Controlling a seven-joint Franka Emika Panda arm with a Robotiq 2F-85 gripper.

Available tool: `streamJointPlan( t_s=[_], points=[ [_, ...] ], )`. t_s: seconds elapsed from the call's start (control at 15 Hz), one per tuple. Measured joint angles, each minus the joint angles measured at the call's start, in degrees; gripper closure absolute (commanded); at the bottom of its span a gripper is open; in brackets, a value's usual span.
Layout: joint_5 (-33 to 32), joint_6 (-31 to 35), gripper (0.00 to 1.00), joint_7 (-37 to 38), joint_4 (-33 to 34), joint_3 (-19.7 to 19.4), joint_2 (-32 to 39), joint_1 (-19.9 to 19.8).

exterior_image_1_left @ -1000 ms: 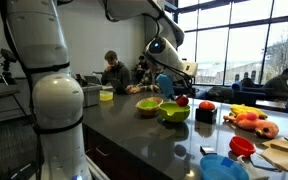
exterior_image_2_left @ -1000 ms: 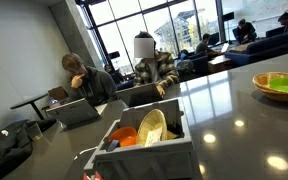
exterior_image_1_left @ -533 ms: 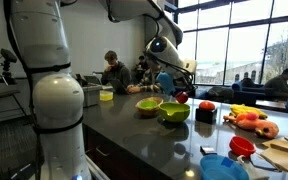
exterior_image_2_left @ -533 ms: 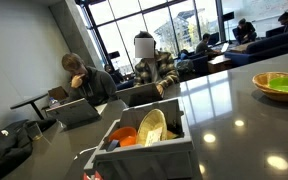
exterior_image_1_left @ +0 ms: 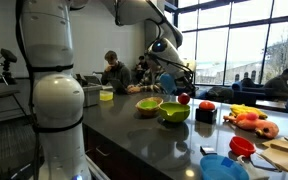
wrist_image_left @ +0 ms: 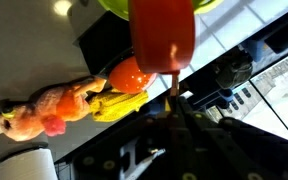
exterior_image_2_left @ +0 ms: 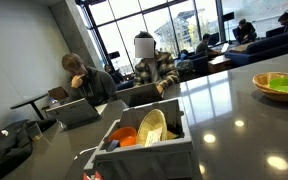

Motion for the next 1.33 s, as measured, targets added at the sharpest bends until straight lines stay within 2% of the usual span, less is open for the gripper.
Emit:
streamJointPlan(
  t_s=[1.13,1.33],
  points=[
    [-0.36,10.73,0.99,-0.38,6.64,1.09,7.08,2.20],
    [-13.38,12.14,0.99,10.91,5.70,0.33,7.76,3.94]
  ],
)
